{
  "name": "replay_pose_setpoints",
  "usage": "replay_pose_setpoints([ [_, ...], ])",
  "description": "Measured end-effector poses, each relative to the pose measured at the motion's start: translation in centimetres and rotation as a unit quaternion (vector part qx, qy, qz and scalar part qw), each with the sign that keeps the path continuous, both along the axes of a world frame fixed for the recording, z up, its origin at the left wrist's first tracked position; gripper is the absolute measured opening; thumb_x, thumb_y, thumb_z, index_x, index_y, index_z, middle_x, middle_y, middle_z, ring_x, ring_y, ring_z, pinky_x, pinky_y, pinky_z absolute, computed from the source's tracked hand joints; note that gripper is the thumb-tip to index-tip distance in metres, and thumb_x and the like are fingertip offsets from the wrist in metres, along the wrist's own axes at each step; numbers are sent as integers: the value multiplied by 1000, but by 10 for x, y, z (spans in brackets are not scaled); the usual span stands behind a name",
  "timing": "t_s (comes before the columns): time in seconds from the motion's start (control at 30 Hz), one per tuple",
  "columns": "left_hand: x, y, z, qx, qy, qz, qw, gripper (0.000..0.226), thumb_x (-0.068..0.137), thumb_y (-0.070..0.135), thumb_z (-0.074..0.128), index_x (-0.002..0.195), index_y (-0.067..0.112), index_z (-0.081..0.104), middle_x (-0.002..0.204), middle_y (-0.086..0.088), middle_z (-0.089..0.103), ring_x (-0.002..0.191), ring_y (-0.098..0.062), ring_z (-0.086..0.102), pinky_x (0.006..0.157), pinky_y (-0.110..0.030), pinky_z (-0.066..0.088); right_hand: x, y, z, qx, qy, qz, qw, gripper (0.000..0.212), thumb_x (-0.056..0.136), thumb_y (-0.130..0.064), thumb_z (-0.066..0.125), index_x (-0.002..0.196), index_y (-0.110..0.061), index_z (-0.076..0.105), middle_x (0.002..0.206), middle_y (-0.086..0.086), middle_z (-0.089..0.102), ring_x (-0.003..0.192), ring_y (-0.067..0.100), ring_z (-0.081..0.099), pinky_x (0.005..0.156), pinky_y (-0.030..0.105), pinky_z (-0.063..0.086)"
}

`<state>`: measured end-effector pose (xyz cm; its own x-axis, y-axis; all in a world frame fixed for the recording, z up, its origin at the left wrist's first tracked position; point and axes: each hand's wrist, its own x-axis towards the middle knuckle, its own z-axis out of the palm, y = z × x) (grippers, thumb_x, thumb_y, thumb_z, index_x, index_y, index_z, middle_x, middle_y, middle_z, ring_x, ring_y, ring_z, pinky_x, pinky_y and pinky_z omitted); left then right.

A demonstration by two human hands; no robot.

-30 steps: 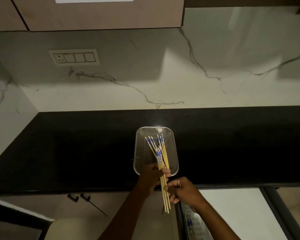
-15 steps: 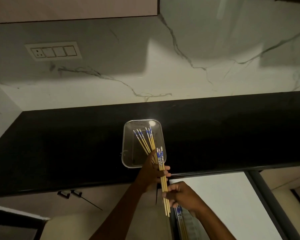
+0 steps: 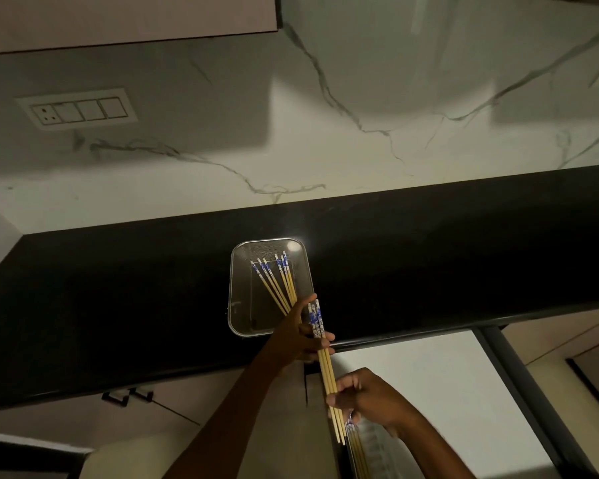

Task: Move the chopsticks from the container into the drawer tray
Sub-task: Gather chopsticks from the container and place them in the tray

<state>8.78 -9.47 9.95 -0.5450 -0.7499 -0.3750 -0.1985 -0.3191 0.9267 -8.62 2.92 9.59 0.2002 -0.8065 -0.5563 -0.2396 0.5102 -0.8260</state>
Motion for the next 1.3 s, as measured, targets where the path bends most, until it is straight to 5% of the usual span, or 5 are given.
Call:
replay_pose_setpoints([
  [0.2, -5, 1, -5, -26, -2, 9, 1000, 74, 81, 7, 82, 131, 45, 42, 110, -14, 77, 93, -31, 79, 84, -56, 62, -2, 6, 0, 6, 9, 1, 1000, 15, 82, -30, 73, 68, -25, 75, 63, -6, 74, 58, 9, 66, 58, 21, 50],
  [0.37, -14, 11, -22, 13, 12, 36, 999, 80, 79, -1, 82, 141, 32, 43, 116, -20, 72, 94, -34, 78, 77, -43, 65, -3, 16, -8, 5, 17, -49, 999, 16, 88, -33, 68, 80, -22, 76, 86, 3, 81, 66, 12, 61, 56, 18, 46],
  [0.7, -55, 42, -61, -12, -39, -22, 999, 88, 77, 9, 86, 144, 37, 37, 109, -17, 74, 95, -31, 77, 77, -43, 66, -22, 36, -39, 60, 71, -133, 987, 23, 90, -21, 68, 67, -17, 73, 53, -7, 69, 39, 0, 51, 44, 19, 39],
  [0.83, -60, 53, -79, 7, -65, 8, 998, 94, 81, -2, 81, 153, 29, 29, 102, -21, 74, 92, -31, 75, 77, -37, 65, -32, 46, -68, 110, 120, -170, 972, 34, 87, -13, 65, 53, -16, 66, 70, 6, 78, 42, 6, 54, 43, 19, 40],
  [1.3, -34, 88, -121, 5, -162, 44, 986, 67, 88, 7, 75, 146, 20, 43, 97, -20, 77, 85, -36, 77, 80, -45, 65, -13, 65, -144, 212, 264, -98, 936, 20, 95, -8, 58, 110, 1, 65, 106, 16, 65, 100, 26, 67, 78, 27, 51],
])
